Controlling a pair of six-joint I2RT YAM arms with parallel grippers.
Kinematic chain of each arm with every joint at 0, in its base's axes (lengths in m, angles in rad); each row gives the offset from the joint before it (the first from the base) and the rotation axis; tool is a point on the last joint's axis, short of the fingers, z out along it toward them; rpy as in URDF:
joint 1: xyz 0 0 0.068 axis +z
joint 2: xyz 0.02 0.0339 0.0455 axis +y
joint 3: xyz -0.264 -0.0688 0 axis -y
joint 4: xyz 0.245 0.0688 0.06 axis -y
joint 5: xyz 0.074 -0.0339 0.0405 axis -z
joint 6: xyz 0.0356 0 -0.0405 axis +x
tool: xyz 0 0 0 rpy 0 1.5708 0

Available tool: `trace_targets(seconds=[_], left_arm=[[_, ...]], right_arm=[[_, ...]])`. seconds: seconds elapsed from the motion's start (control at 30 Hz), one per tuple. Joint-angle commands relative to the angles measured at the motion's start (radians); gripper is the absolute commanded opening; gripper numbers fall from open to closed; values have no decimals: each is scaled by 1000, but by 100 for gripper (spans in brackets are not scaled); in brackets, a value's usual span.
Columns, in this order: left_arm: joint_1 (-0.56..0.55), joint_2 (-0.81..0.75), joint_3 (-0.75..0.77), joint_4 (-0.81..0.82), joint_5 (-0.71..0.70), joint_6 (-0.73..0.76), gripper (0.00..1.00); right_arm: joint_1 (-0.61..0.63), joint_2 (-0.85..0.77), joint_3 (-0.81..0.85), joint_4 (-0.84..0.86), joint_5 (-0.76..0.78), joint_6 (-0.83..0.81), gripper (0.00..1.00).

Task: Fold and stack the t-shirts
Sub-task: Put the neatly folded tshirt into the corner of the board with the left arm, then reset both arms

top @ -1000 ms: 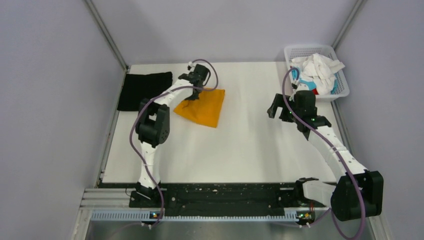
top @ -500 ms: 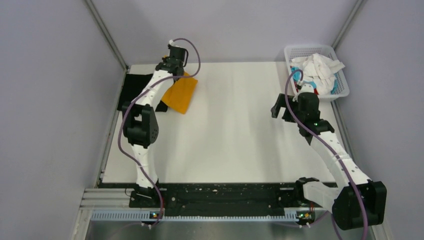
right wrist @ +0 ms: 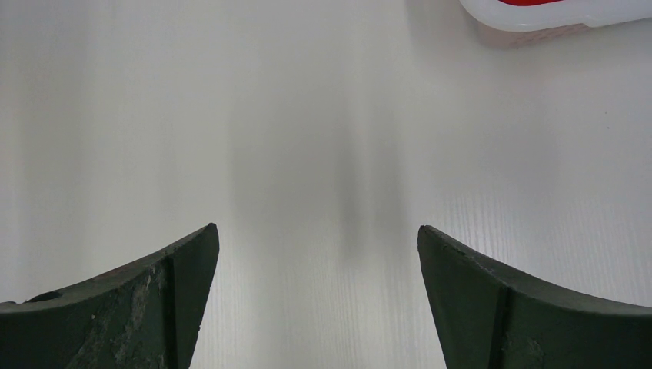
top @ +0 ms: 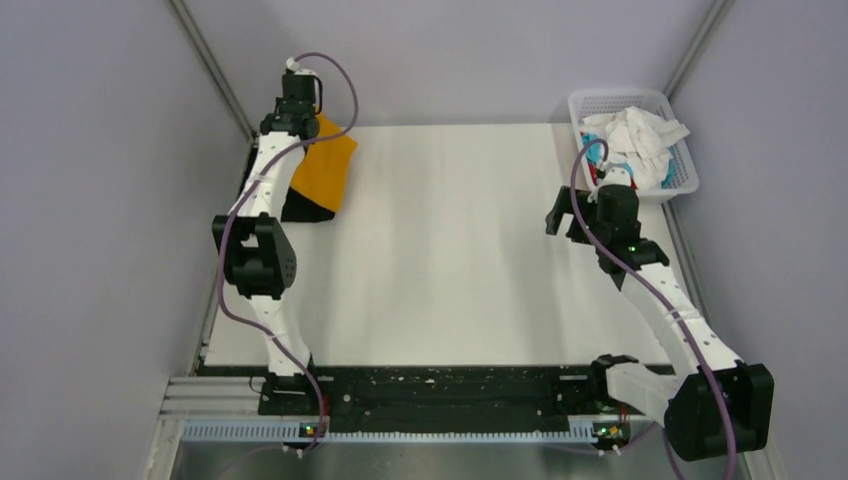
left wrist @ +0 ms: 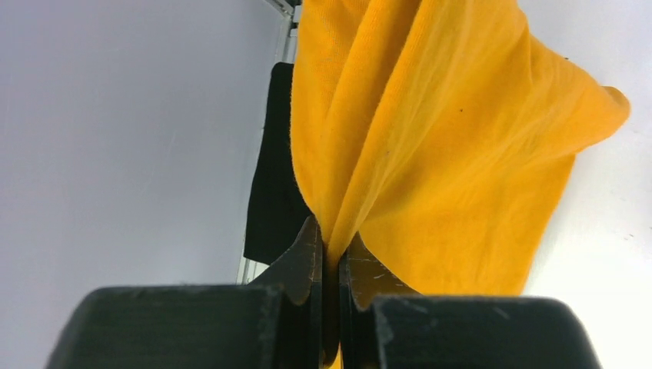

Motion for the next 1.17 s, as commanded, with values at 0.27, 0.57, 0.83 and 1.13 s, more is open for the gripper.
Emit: trace_targets(seconds=[0.27, 0.57, 0.83, 1.13], left_arm=[[189, 79, -22, 112, 64, -68, 85], [200, 46, 4, 77, 99, -226, 99], [164, -362, -460, 203, 420, -529, 99], [83, -990, -1324, 554, 370, -569, 99]], right_arm=[[-3, 6, 17, 10, 36, -12, 99], [-3, -7, 20, -3, 78, 29, 99], [-3, -101, -102, 47, 183, 125, 99], [-3, -196, -327, 155, 290, 170, 99]])
